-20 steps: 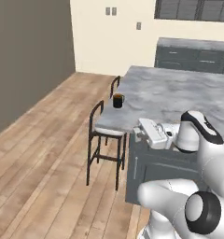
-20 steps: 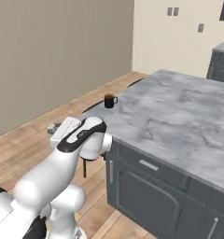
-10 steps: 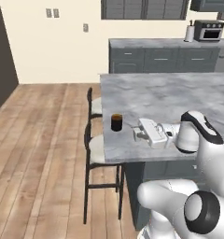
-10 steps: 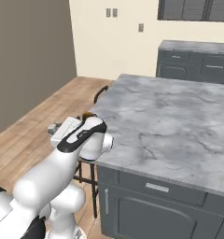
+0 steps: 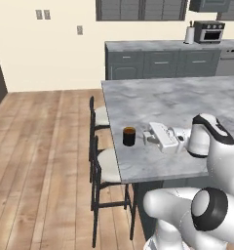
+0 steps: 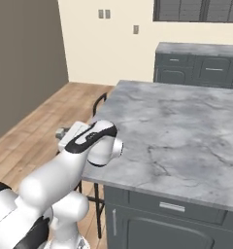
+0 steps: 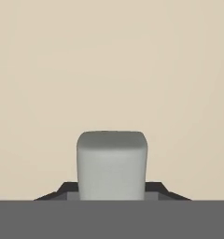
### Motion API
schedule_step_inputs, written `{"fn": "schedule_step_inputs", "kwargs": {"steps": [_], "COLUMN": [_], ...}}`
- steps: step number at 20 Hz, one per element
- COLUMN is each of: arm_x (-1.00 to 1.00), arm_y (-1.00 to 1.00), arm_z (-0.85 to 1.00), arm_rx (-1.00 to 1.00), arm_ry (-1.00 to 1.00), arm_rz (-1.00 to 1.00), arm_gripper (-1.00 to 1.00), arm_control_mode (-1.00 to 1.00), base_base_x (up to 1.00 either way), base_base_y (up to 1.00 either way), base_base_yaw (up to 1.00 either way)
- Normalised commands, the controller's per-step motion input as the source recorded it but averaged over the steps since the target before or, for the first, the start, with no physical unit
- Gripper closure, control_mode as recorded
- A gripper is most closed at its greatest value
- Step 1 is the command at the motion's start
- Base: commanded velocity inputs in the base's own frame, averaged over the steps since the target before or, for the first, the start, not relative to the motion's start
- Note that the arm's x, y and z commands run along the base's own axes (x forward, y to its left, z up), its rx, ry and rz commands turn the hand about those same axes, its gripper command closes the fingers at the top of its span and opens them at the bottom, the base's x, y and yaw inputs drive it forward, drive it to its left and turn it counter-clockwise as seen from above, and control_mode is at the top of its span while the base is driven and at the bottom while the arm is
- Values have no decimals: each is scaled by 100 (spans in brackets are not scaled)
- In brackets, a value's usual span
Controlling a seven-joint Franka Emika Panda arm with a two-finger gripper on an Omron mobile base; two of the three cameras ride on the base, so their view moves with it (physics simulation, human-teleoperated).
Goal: Pick up the marshmallow and place it in the cup of hot chocolate on the dining counter.
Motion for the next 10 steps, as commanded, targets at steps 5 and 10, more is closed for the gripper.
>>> {"fn": "schedule_step_inputs", "kwargs": {"steps": [5, 10], "arm_x": [0, 0], "arm_y": [0, 0], "arm_z": [0, 0], "arm_rx": [0, 0], "arm_ry": [0, 0], "arm_rz": [0, 0], "arm_gripper": [100, 100], "arm_control_mode": [100, 100], "base_base_x": [17, 20], "base_base_y": [0, 0], "base_base_yaw": [0, 0]}}
